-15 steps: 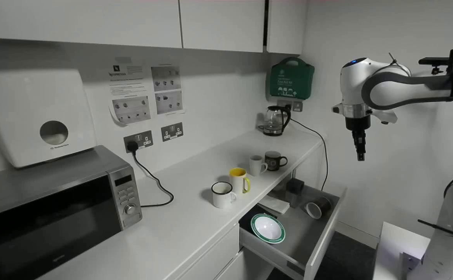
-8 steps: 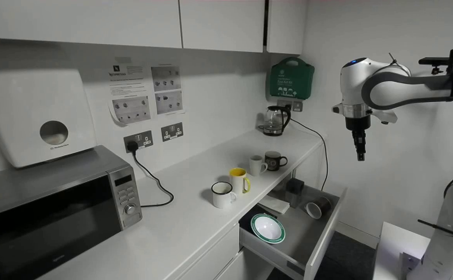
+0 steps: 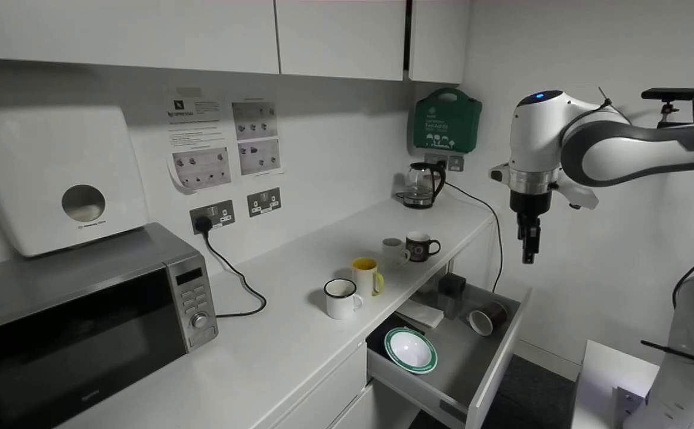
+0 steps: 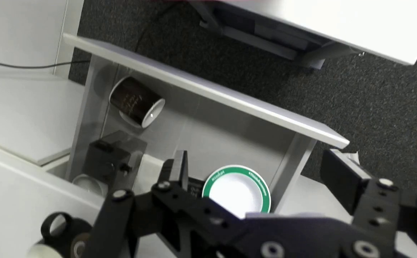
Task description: Move the third mug from the left, closer to the microwave
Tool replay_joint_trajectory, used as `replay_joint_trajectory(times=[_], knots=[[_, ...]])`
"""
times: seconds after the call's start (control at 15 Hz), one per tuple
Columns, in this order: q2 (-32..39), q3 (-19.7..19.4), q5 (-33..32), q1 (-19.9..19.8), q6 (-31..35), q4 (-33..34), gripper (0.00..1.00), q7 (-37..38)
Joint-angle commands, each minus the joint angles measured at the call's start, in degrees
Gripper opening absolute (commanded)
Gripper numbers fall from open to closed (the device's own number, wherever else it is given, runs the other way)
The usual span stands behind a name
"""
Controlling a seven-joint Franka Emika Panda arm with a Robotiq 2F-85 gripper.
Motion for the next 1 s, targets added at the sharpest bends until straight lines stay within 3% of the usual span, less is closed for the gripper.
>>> replay_joint_trajectory(times=[0.0,0.33,0.93], knots=[[3.5,3.6,-1.4,1.6,5.7,3.0,1.0,4.0],[9.7,5.6,-5.4,0.8,11.0,8.3,1.0,5.9],[25.4,1.9,-4.4,-1.1,9.1,25.1,1.0,4.1]])
